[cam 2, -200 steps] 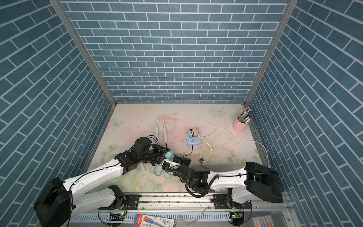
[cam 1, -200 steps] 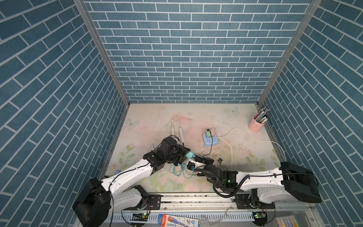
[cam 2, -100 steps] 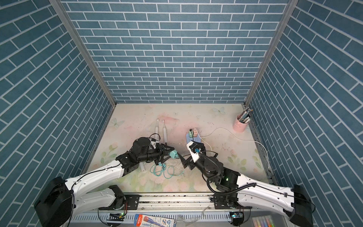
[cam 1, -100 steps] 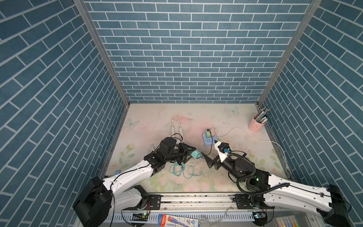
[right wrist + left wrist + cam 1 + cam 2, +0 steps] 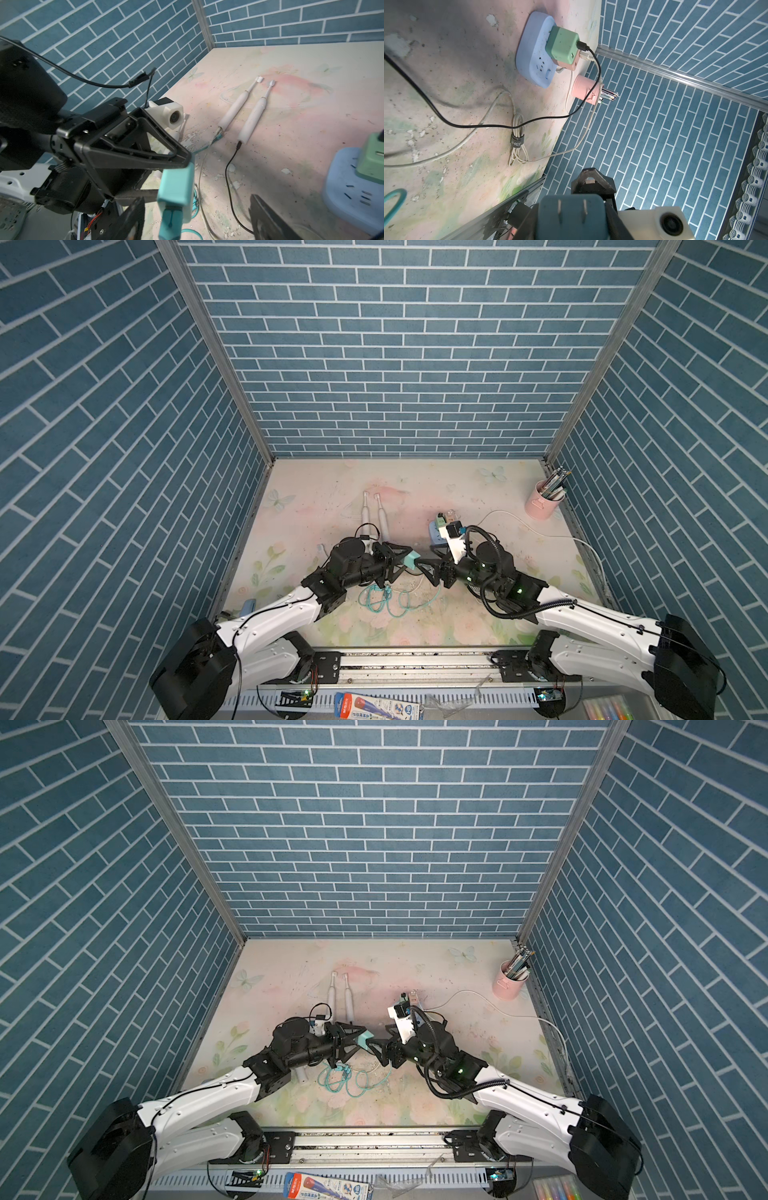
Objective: Charge the electric toothbrush
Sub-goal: Insert the plug into the socket.
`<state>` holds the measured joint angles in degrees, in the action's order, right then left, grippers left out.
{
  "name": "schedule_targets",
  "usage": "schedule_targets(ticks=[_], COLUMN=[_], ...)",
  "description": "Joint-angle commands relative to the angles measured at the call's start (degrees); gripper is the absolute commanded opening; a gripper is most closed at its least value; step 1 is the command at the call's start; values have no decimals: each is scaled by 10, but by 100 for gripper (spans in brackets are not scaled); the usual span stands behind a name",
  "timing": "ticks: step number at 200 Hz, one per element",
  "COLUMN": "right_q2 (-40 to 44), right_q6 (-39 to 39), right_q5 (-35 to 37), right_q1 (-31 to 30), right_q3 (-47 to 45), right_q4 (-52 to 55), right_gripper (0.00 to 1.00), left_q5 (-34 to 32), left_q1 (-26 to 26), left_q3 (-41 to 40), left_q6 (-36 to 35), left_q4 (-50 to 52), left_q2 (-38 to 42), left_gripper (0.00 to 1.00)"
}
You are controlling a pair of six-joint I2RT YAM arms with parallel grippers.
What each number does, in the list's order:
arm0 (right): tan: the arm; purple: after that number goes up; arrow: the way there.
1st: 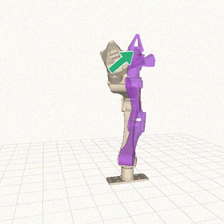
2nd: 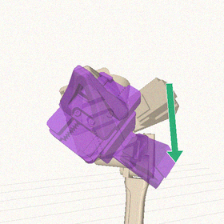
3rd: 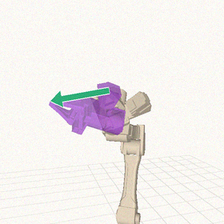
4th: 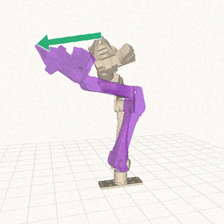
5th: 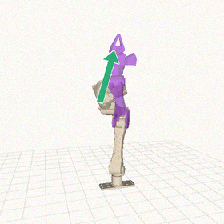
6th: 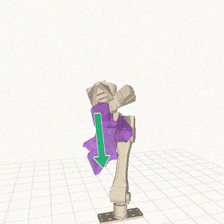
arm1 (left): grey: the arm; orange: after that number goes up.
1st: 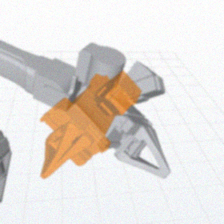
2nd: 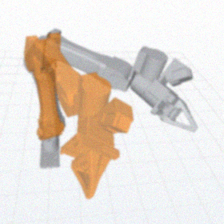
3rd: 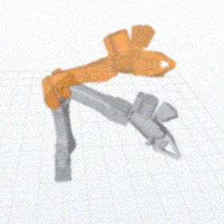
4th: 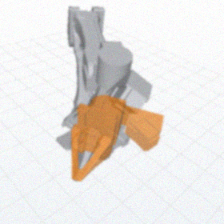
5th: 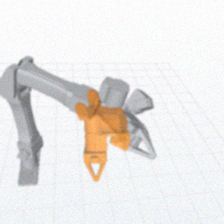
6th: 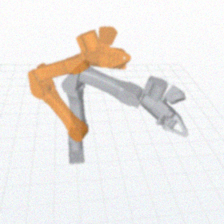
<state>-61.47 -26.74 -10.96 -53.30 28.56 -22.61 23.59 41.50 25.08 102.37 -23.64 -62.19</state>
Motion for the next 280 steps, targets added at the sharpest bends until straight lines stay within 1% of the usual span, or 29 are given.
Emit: schedule_targets(ticks=[1,22,52,78,86,100,115,123,127,148,175,177,185,190,196,199,206,211,215,219,243,260,266,280], right_q2=[-28,-55,-76,-78,-78,-80,-81,-79,-77,-60,-41,-39,-27,-20,-9,-4,12,23,32,42,86,95,91,70], right_q6=[-26,-24,-11,11,14,22,31,33,34,35,32,32,27,22,18,17,16,13,11,10,-5,-31,-42,-56], right_q5=[-32,-36,-31,-11,-2,2,10,13,15,41,46,46,51,56,73,78,89,96,102,106,101,65,63,5], right_q1=[0,-1,-9,-21,-25,-32,-40,-42,-43,-45,-45,-45,-44,-44,-45,-44,-44,-44,-44,-44,-39,-25,-20,-12], right_q3=[-16,-14,-8,-8,-9,-6,-1,-1,-1,2,-4,-5,-11,-16,-22,-25,-32,-36,-37,-38,-29,-21,-16,4], right_q4=[-93,-119,-136,-141,-145,-144,-134,-132,-129,-91,-74,-73,-72,-70,-68,-66,-60,-54,-46,-36,23,40,43,46], right_gripper=[73,65,42,38,35,23,13,6,0,0,0,4,32,46,58,67,76,90,96,98,98,98,98,95], left_q5=[-14,-18,-24,-23,-24,-27,-34,-37,-40,-60,-72,-72,-72,-72,-72,-71,-69,-69,-68,-67,-66,-58,-54,-49], left_q1=[-2,-1,0,5,6,7,7,8,7,7,7,7,7,7,7,7,7,7,7,7,7,6,6,7], left_q3=[-5,-6,-2,-4,-7,-11,-17,-19,-19,-26,-28,-26,-26,-25,-25,-25,-26,-26,-26,-26,-26,-19,-15,-10], left_q6=[22,30,29,29,31,35,42,42,43,46,46,46,47,48,49,50,51,51,51,52,52,48,47,44], left_q4=[-50,-62,-59,-64,-67,-79,-90,-95,-98,-110,-115,-117,-117,-118,-121,-122,-123,-125,-124,-124,-114,-114,-116,-116], left_q2=[6,6,7,0,-3,-6,-8,-8,-8,-4,-1,-2,-4,-5,-6,-7,-9,-11,-11,-12,-15,-21,-24,-29], left_gripper=[0,0,0,0,0,0,0,0,0,0,0,0,0,0,0,0,0,0,0,0,0,0,0,0])
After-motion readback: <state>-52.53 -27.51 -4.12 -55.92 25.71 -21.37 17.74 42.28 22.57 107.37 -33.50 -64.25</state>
